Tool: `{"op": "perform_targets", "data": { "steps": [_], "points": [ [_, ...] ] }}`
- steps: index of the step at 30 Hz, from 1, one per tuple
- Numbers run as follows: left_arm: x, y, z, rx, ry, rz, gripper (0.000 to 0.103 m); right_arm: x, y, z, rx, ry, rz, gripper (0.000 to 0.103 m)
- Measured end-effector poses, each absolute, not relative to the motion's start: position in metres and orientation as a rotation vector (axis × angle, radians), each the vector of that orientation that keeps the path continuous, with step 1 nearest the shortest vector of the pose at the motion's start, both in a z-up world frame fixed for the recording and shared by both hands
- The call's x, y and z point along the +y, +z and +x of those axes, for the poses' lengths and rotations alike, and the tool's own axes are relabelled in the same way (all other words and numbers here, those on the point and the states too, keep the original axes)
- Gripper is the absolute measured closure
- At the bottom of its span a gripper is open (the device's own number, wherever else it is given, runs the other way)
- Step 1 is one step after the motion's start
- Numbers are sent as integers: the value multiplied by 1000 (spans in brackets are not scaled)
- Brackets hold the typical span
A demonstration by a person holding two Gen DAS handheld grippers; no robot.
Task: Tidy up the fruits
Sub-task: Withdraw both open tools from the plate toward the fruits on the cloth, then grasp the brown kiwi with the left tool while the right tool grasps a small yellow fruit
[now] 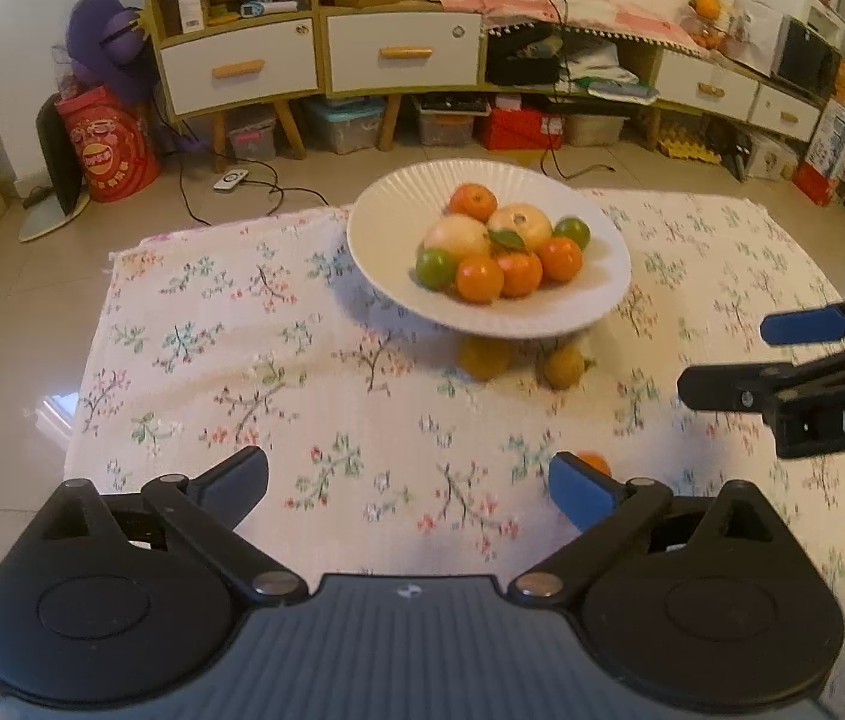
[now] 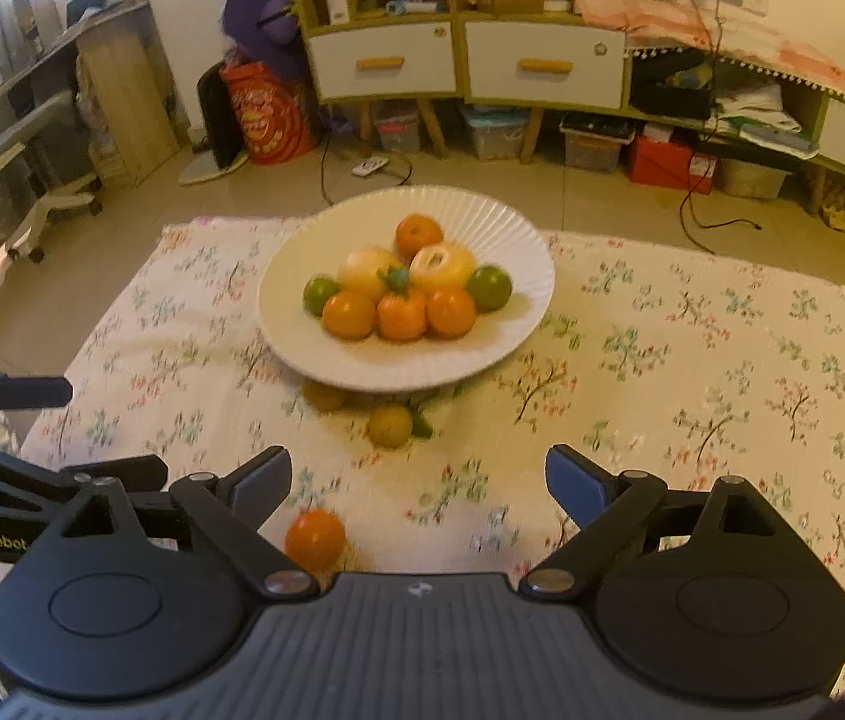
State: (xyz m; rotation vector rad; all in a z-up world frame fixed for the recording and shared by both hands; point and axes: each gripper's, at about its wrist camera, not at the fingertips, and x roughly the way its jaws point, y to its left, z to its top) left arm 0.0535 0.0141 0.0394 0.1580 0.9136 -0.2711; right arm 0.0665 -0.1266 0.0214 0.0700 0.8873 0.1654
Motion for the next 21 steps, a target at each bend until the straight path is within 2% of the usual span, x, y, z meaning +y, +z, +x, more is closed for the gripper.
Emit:
{"op": "perform_targets", "data": {
  "steps": [17, 21],
  "points": [
    [29, 6, 5, 988, -377, 264, 19, -122, 2, 39, 883, 198, -18, 9],
    [30, -1, -2, 1004, -412, 276, 22, -119, -5, 35, 904, 215, -35, 9]
  ]
}}
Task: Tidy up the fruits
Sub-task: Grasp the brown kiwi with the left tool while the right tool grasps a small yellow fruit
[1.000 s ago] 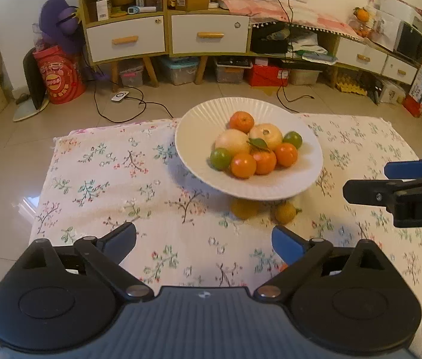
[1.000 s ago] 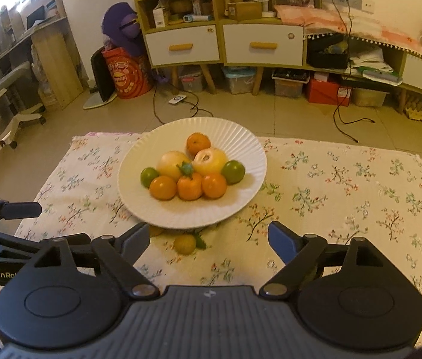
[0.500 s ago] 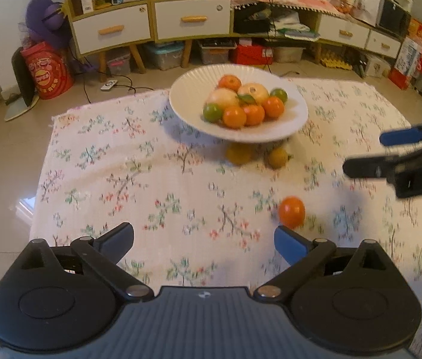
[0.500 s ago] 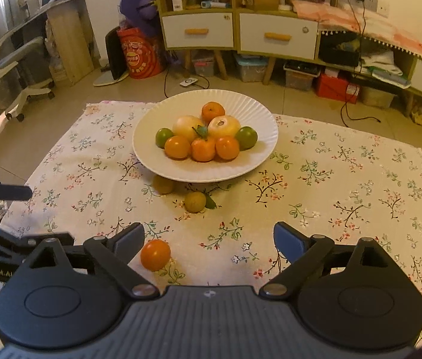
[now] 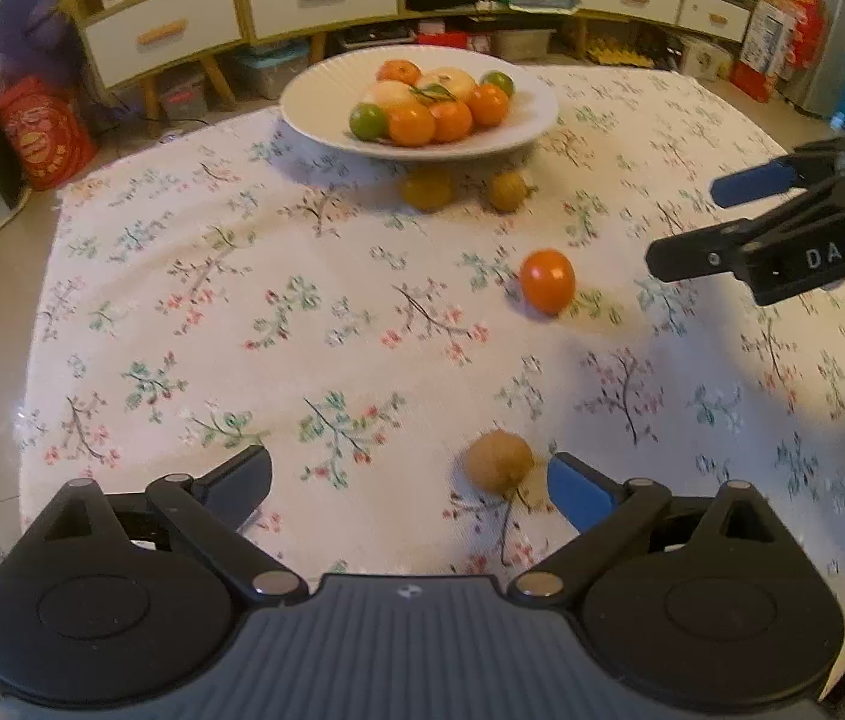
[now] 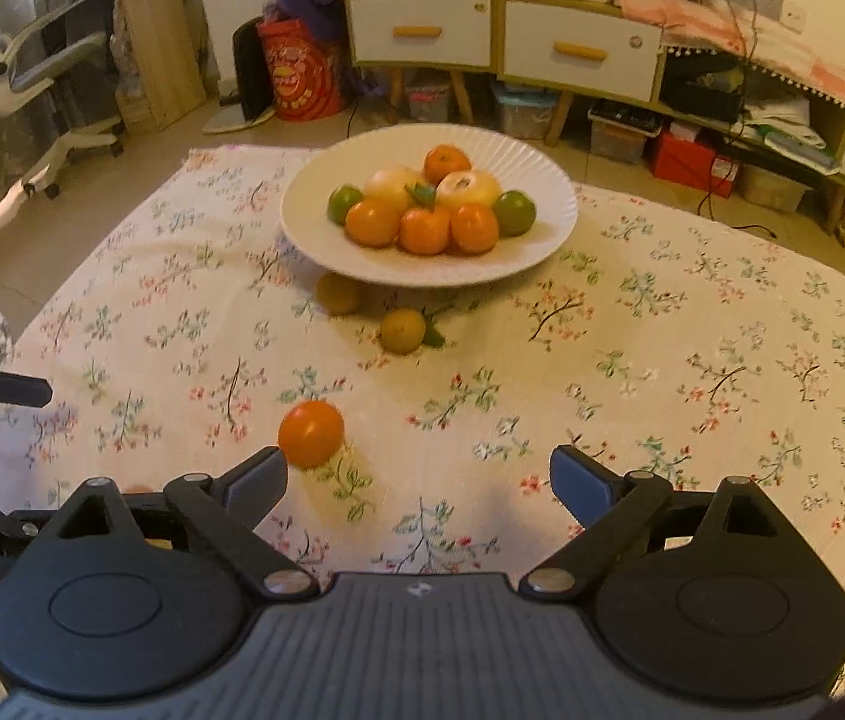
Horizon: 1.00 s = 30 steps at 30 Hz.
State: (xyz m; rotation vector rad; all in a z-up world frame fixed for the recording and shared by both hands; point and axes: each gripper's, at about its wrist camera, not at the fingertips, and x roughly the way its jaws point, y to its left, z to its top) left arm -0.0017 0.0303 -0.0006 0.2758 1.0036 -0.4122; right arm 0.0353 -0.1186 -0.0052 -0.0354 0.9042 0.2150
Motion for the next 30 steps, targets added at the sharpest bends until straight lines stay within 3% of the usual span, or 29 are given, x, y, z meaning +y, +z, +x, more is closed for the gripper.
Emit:
{"op": "perform_targets", "data": {
  "steps": [11, 21, 30],
  "points": [
    [18, -16, -10, 998, -507, 303, 52, -109, -19, 32, 937, 252, -84, 9],
    [18, -18, -4, 990, -549, 250, 99, -111, -23, 39, 933, 243, -74, 9],
    [18, -12, 5, 945, -522, 238, 99, -116, -24, 52, 903, 220, -48, 10]
  ]
}}
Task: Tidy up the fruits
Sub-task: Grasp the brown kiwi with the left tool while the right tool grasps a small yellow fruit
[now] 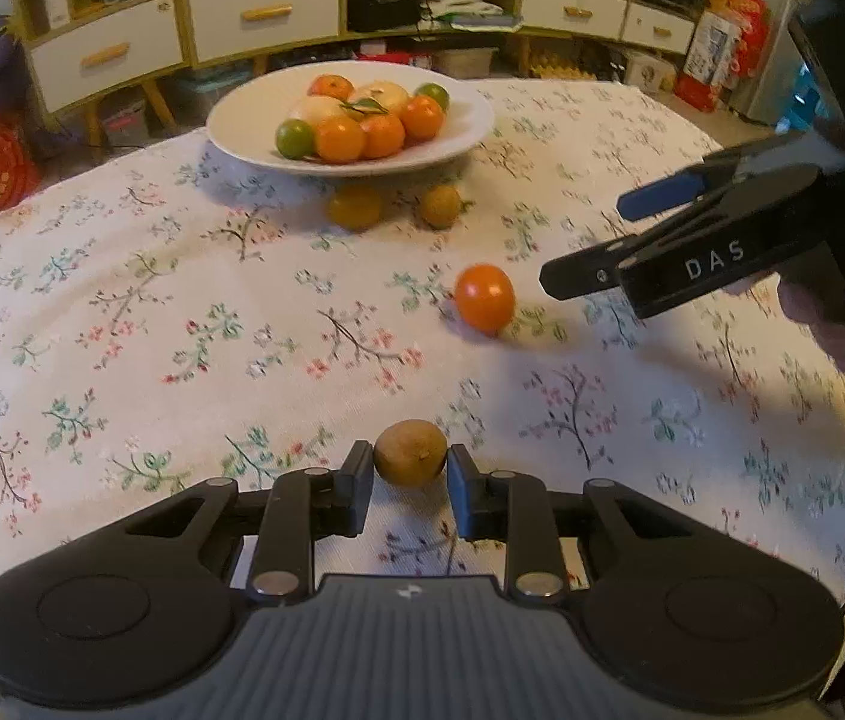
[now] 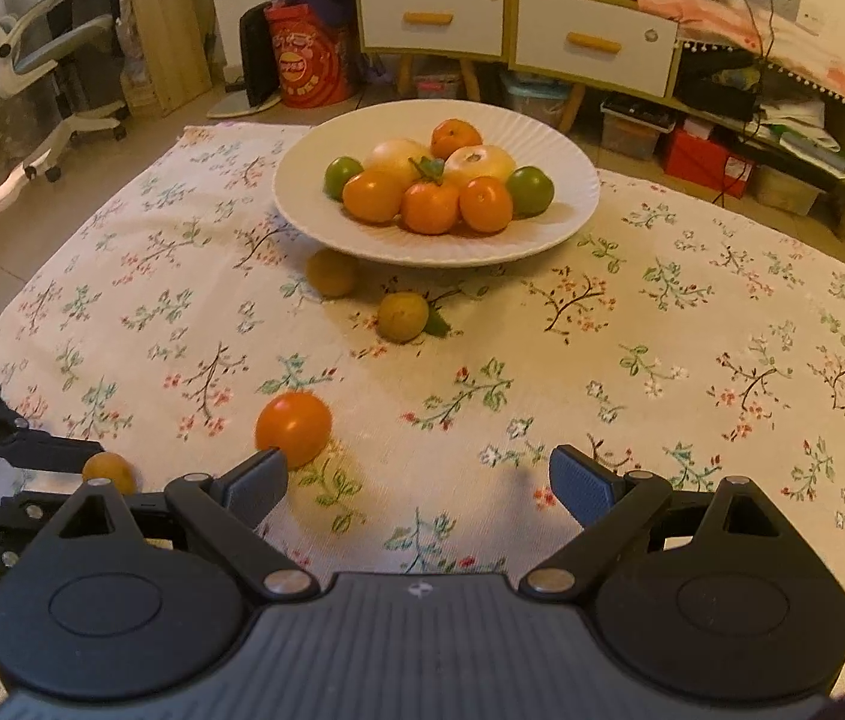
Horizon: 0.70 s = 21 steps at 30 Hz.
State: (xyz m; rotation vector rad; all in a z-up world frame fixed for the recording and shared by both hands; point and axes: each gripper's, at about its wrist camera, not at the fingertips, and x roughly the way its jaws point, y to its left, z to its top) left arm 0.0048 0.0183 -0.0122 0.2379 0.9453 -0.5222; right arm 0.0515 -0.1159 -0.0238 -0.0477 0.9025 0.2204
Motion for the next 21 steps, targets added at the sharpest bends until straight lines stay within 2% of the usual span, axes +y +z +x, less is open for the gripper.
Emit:
{"op": "perform_targets", "data": {
  "steps": [9, 17, 21],
  "points": [
    [16, -12, 24, 947, -495, 204, 99, -120, -25, 73, 876, 197, 15, 16],
    [9, -13, 37, 958, -481, 184, 99, -111, -32, 94, 872, 207, 34, 30],
    [5, -14, 43, 964, -483, 176, 99, -110, -38, 105, 878, 187, 41, 41]
  ]
}}
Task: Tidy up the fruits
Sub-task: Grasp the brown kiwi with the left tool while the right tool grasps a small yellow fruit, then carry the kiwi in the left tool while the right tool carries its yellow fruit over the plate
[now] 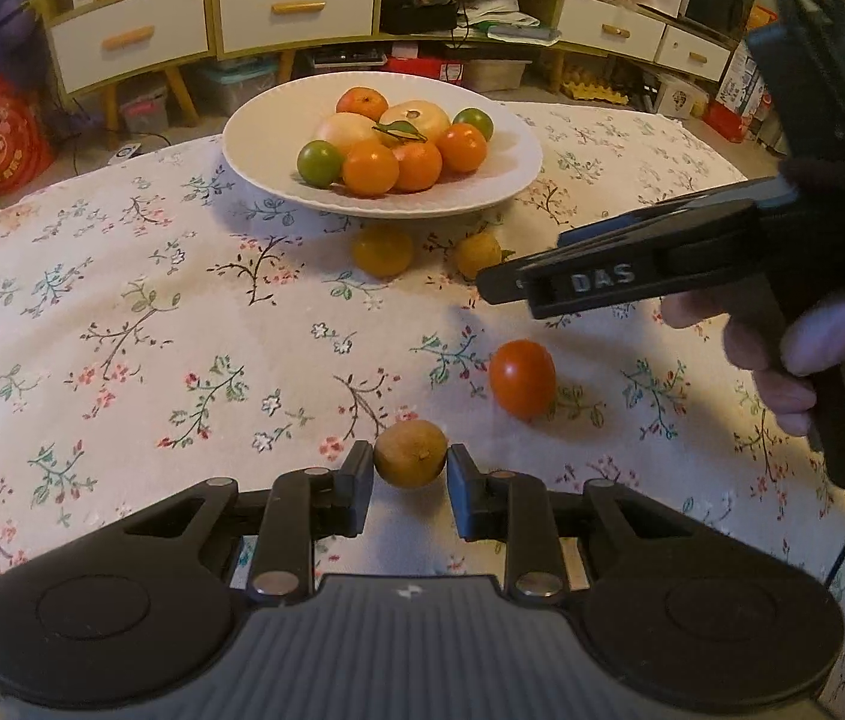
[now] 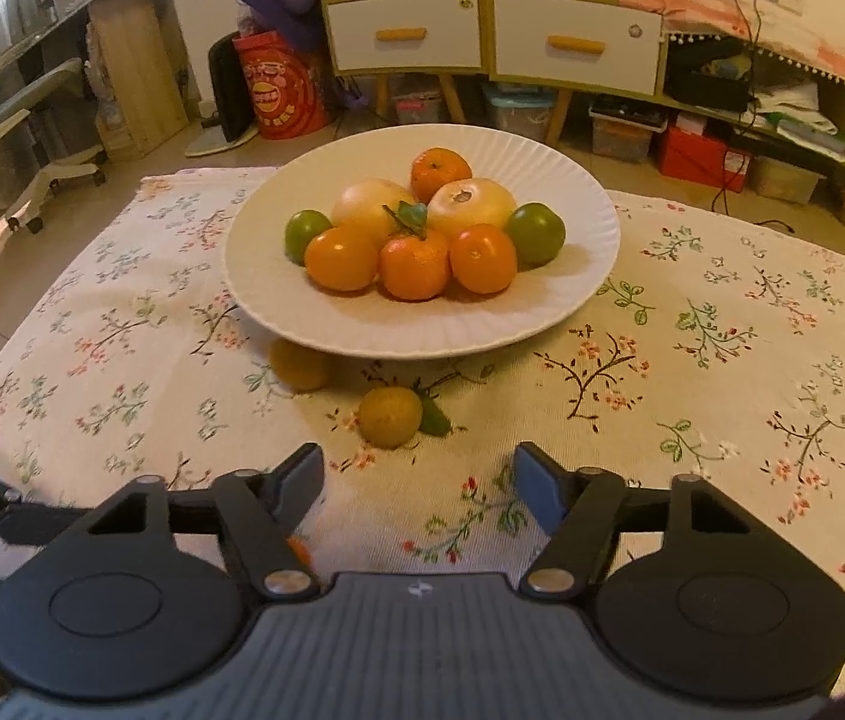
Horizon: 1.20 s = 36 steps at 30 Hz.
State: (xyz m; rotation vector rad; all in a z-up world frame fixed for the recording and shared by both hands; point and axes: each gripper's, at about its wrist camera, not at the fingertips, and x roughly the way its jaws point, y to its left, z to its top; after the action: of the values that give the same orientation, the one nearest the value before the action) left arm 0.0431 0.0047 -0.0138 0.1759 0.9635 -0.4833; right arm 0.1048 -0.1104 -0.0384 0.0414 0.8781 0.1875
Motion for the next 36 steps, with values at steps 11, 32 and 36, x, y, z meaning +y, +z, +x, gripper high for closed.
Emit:
{"op": "perform_targets", "data": {
  "steps": [11, 32, 36],
  "points": [
    [3, -17, 53, 977, -482, 163, 99, -110, -44, 114, 875, 214, 60, 64],
    [2, -15, 53, 973, -460, 173, 99, -109, -36, 112, 866, 233, 43, 91],
    [2, -13, 52, 969, -456, 175, 99, -113, -33, 110, 863, 236, 47, 92]
  ]
}}
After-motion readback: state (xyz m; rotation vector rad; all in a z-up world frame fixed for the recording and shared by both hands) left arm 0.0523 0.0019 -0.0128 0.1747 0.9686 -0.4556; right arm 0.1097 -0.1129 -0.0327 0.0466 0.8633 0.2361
